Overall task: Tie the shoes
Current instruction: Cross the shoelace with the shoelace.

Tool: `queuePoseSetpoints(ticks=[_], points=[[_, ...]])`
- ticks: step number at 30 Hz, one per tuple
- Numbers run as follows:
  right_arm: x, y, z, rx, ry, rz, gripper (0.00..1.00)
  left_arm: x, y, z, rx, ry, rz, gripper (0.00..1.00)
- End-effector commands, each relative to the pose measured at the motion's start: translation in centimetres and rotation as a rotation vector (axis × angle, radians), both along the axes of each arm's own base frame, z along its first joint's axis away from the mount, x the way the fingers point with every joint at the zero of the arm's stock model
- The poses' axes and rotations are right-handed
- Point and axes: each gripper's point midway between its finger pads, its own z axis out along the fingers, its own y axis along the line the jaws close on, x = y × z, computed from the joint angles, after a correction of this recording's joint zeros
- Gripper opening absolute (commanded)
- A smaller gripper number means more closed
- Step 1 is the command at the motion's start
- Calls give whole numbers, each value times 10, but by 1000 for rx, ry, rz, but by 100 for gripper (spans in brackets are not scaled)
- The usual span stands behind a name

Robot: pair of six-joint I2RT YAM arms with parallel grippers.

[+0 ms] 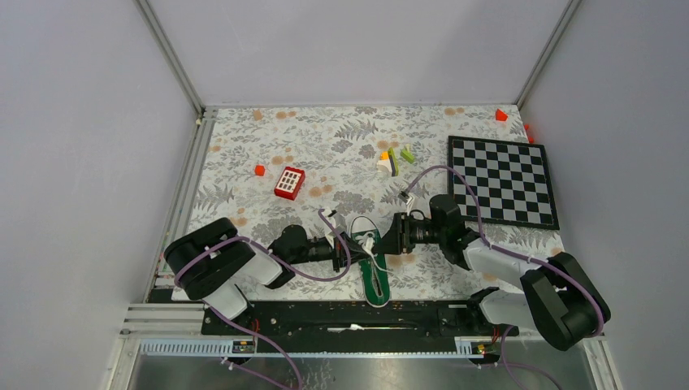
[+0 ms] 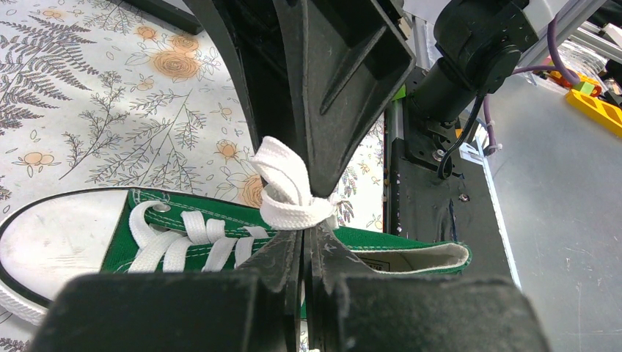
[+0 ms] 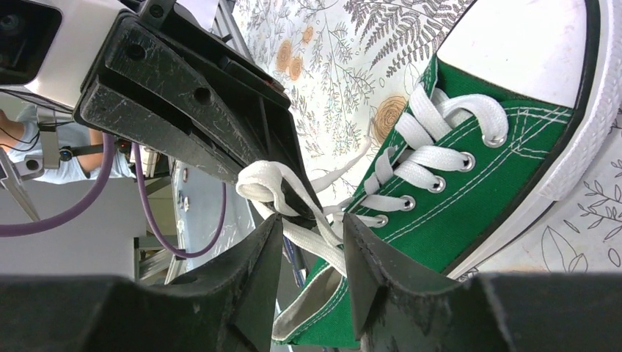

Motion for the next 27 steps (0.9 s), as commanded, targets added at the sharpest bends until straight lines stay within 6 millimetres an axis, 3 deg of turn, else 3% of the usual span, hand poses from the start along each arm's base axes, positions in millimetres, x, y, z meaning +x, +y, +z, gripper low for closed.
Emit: queuePoseSetpoints(ticks=[1,19,27], points=[[-1,0,13,54,-43,8,43,-2,-6,24,-73,-57,-41,0],[-6,-4,20,154,-4,28,48,-1,-5,23,-66,-58,-43,0],[-7,-5,10,101,-4,44,51,1,-7,25,-68,-56,-46,0]])
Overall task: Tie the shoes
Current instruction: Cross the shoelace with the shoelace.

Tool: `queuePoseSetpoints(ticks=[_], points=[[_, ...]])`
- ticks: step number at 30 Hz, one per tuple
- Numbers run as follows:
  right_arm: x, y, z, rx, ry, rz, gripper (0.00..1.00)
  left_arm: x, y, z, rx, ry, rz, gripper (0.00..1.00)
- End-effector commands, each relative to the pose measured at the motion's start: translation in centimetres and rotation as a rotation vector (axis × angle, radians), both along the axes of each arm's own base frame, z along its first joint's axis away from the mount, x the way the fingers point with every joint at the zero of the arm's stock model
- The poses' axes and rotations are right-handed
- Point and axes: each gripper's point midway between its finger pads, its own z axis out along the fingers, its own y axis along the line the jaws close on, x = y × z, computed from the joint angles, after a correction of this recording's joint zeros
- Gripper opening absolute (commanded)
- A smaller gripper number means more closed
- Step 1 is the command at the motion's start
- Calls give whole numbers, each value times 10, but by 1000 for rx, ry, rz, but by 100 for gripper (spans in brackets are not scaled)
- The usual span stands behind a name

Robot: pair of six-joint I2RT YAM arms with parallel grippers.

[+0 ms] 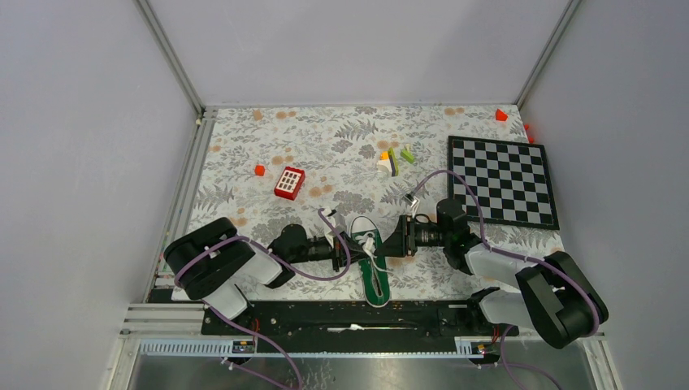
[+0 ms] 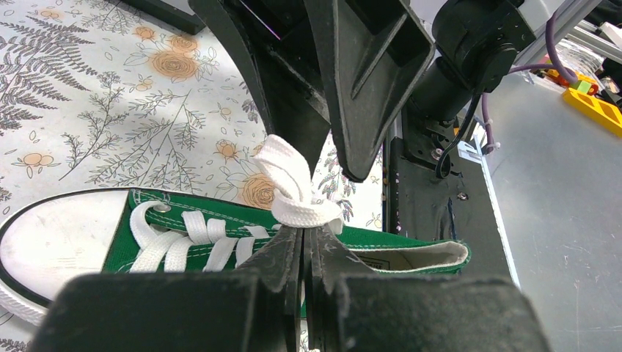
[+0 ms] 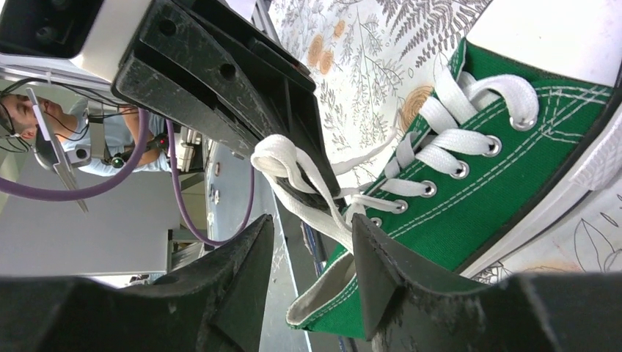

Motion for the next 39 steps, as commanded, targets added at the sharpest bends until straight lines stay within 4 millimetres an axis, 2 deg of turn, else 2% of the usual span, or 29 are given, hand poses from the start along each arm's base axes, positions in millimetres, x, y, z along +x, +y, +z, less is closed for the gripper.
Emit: queuePoseSetpoints(ticks=[1,10,18,27,39], points=[[4,0,1,-16,-46,19,52,1,-7,24,-67,-53,-39,0],[7,3,0,-14,-52,34,58,1,-8,24,-67,-47,-43,0],[8,9,2,10,-46,62,53,0,-9,23,-66,-42,-47,0],[-1,14,6,24,-53,109,50,1,-9,23,-66,-43,-46,0],[-4,16,4,-10,-68,119,50,0,-9,24,-67,-40,-48,0]])
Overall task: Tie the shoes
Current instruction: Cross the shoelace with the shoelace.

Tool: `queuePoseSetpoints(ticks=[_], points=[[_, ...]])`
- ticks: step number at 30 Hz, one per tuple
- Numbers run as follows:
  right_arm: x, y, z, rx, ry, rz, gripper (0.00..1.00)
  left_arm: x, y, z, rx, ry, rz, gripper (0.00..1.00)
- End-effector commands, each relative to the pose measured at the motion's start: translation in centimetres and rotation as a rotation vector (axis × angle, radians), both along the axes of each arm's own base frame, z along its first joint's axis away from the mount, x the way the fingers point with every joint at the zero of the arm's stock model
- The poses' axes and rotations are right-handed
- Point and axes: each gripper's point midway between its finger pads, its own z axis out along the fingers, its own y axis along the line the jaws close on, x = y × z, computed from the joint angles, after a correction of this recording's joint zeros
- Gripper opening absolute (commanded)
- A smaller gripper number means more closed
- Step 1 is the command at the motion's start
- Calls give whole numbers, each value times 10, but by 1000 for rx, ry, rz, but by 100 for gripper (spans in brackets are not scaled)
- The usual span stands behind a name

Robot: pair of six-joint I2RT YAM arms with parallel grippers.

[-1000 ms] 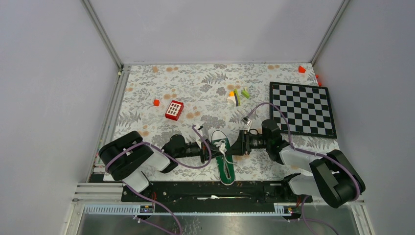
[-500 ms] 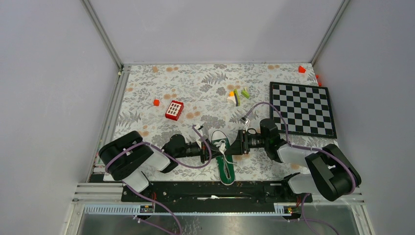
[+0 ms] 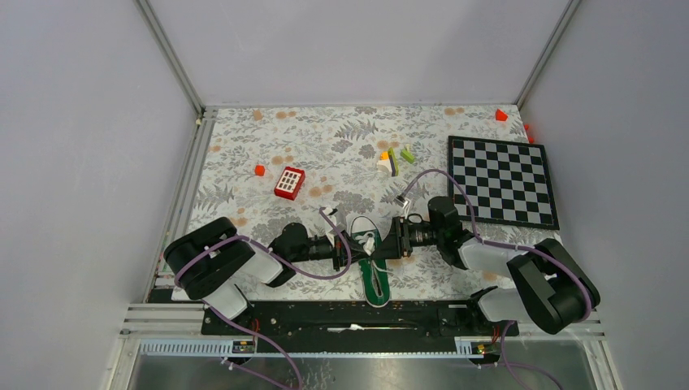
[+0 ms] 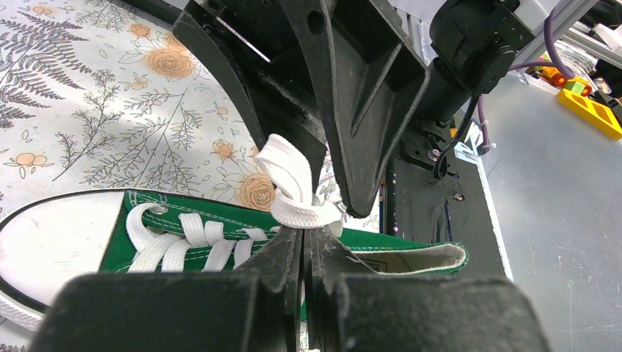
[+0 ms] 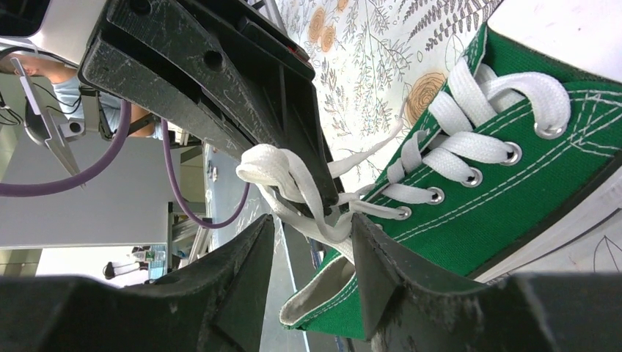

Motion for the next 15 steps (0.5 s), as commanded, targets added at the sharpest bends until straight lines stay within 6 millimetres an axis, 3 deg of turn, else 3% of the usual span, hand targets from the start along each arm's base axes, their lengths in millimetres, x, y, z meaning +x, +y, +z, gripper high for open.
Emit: queuePoseSetpoints(ticks=[1,9,15], points=[[4,7,14,10,-83,32,50,0,-7,23,-71,-55,-38,0],[10,7,7,-14,-73,6,30,0,-7,24,-73,-58,-38,0],[13,8,6,-19,-72,-11,43,0,-6,23,-72,-57,-35,0]])
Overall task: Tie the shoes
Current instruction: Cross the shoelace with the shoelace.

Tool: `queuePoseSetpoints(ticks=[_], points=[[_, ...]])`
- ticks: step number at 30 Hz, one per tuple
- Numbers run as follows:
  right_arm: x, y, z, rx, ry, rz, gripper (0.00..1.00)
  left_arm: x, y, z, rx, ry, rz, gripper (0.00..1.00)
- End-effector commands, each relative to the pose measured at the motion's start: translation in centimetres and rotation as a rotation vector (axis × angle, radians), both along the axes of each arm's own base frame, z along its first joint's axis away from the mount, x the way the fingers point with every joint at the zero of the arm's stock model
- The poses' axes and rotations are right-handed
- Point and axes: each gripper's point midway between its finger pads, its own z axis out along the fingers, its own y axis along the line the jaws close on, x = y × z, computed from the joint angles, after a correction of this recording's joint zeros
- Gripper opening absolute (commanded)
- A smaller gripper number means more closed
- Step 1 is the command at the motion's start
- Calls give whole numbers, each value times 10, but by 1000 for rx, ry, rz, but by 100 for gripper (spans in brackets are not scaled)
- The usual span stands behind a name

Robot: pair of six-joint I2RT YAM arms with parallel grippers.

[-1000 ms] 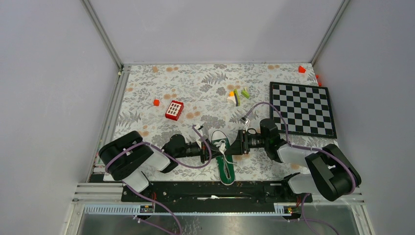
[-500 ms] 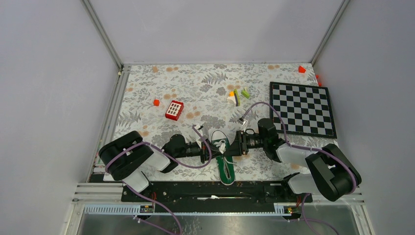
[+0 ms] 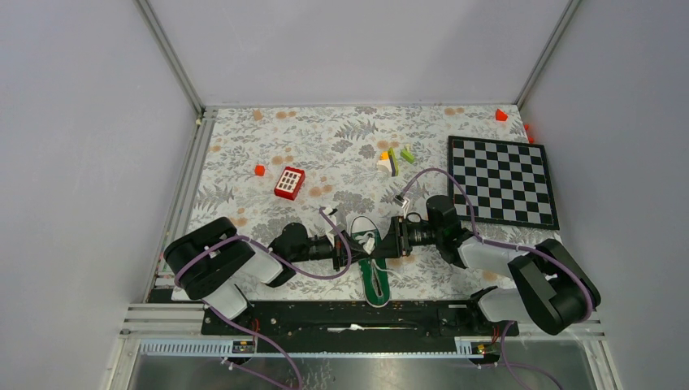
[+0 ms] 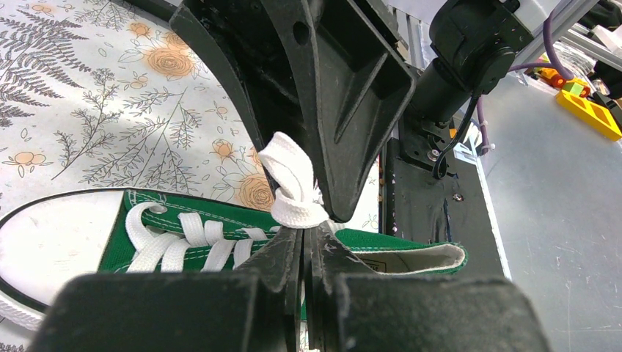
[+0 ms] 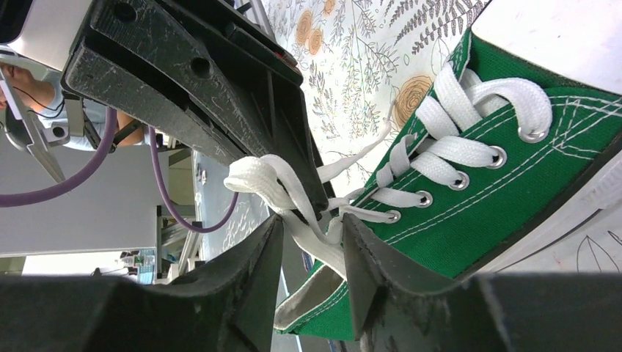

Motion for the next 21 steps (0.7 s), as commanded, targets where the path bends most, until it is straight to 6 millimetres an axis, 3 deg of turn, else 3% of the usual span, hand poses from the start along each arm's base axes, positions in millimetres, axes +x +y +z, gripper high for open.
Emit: queuePoseSetpoints(ticks=[1,5,14,21], points=[[10,6,9,13,-56,-9,45,0,-6,23,-72,-63,-36,0],[9,3,10,6,-64,-23,52,0,-6,23,-72,-66,-33,0],[8,1,9,5,-61,-27,48,1,-1,20,-65,-66,-25,0],[9,2,9,20,-52,-26,51,-1,0,20,-65,-65,-31,0]])
